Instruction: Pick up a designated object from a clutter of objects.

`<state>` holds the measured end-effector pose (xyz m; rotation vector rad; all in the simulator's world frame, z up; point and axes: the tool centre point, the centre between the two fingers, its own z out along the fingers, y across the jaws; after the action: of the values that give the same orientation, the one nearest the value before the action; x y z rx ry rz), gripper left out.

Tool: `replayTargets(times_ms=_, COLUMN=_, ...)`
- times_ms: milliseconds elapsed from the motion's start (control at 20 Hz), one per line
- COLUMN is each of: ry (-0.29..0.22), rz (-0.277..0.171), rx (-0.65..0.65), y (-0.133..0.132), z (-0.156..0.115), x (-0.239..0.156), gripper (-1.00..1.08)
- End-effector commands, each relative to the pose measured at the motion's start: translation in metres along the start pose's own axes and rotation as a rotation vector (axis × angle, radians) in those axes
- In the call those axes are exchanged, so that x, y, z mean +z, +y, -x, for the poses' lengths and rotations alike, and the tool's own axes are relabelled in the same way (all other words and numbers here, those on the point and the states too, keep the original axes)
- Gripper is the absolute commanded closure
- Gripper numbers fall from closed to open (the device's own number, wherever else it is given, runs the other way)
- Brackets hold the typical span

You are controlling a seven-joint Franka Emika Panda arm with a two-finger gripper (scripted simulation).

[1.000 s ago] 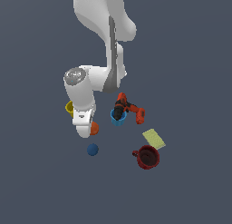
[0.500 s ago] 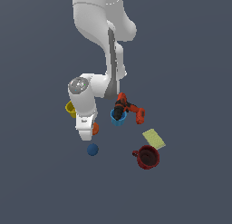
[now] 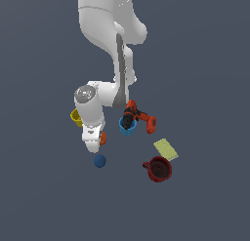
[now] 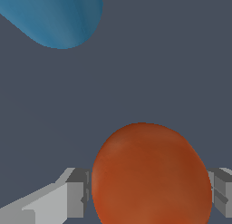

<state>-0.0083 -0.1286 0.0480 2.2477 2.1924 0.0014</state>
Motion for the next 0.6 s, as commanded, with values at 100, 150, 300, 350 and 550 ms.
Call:
replayTargets(times_ms=100, ry=0.000, rz=-0.002, rx=0.001, y=-0.001, z=0.000, x=0.001, gripper=1.08)
replayTargets(times_ms=150, ry=0.000, rz=-0.002, rx=0.001, y=-0.001, z=0.000, x=0.001, gripper=1.08)
replayTargets(times_ms=300, ry=-0.001, rz=0.000, rx=-0.001, y=0.000, z=-0.001, x=-0.001, gripper=1.08)
replayTargets(times_ms=350, ry=-0.001, rz=0.000, rx=-0.001, y=0.000, z=-0.001, x=-0.002, gripper=1.08)
replayTargets(times_ms=550, ry=-0.001, rz=0.000, rx=-0.001, y=-0.002, z=-0.005, x=-0.011, gripper=1.08)
